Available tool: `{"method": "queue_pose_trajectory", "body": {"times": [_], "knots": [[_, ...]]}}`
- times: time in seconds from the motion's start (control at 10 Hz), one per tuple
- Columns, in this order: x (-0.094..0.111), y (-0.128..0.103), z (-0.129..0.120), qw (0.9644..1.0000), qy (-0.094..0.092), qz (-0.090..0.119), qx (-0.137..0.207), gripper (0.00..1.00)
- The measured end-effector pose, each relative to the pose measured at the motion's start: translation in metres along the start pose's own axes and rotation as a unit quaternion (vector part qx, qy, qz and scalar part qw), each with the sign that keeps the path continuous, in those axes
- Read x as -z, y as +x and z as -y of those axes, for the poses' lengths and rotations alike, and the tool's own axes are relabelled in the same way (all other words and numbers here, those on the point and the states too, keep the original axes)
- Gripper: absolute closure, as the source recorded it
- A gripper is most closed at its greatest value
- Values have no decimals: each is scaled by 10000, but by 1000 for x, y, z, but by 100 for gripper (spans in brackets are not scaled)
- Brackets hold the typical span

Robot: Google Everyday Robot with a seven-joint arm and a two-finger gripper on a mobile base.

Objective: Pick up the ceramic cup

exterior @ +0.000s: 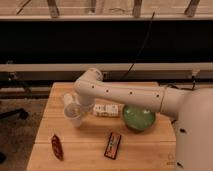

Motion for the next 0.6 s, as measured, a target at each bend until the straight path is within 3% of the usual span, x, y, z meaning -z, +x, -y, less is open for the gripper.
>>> {"method": "queue_pose_trajectory", "body": {"times": [0.6], "knots": [[7,4,1,10000,7,1,26,100]]}}
